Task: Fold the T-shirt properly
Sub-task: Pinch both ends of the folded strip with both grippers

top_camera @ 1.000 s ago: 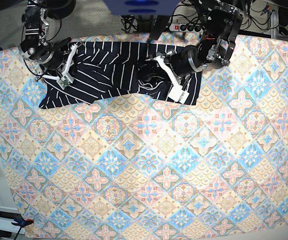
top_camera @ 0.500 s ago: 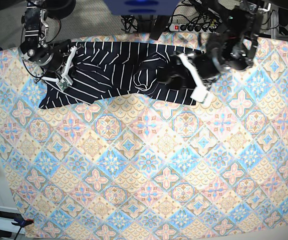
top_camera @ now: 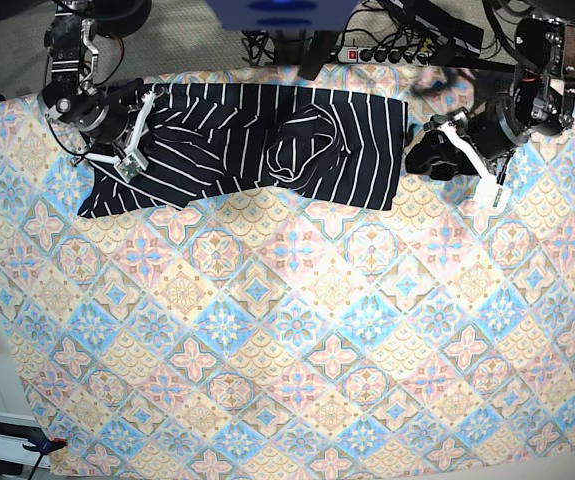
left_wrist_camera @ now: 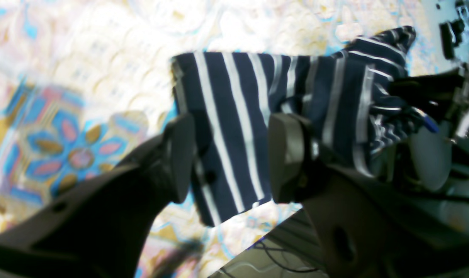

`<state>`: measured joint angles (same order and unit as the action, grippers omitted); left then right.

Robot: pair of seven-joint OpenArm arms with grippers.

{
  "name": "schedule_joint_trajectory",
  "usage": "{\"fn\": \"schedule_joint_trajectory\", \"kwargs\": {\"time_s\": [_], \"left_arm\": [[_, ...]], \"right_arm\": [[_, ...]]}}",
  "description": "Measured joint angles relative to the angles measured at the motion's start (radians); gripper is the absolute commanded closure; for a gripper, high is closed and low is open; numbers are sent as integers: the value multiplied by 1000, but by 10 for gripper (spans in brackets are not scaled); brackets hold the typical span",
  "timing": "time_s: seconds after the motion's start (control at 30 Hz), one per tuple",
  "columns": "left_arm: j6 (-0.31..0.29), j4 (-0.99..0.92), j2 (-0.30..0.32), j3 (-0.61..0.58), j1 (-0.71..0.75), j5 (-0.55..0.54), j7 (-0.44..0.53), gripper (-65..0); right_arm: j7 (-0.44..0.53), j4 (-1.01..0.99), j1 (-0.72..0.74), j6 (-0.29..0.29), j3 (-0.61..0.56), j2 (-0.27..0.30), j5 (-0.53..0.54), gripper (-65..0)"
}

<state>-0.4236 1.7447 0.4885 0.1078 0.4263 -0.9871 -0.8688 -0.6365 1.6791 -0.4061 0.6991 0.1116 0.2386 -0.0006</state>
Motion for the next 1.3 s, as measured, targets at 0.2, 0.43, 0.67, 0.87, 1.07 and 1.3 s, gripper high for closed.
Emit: {"fn": "schedule_joint_trajectory", "kwargs": {"time_s": [0.2, 0.43, 0.67, 0.87, 1.07, 1.3], "left_arm": [[-3, -102, -6, -83, -76, -2, 10, -309], [-3, -181, -28, -167, -127, -1, 6, -310], [4, -245, -25, -169, -119, 10, 6, -309], [1, -245, -26, -169, -119, 45, 5, -310], [-3, -308, -57, -229, -148, 45, 30, -308], [0, -312, -60, -288, -161, 47, 78, -305]], "right_arm": [[0, -4, 2, 0, 0, -1, 0, -52], [1, -5, 2, 0, 0, -2, 0, -52], [-1, -5, 2, 0, 6, -2, 0, -52], [-2, -5, 2, 0, 6, -1, 0, -52], [-2, -5, 2, 0, 6, 0, 0, -52], [0, -1, 1, 0, 6, -1, 0, -52]]}}
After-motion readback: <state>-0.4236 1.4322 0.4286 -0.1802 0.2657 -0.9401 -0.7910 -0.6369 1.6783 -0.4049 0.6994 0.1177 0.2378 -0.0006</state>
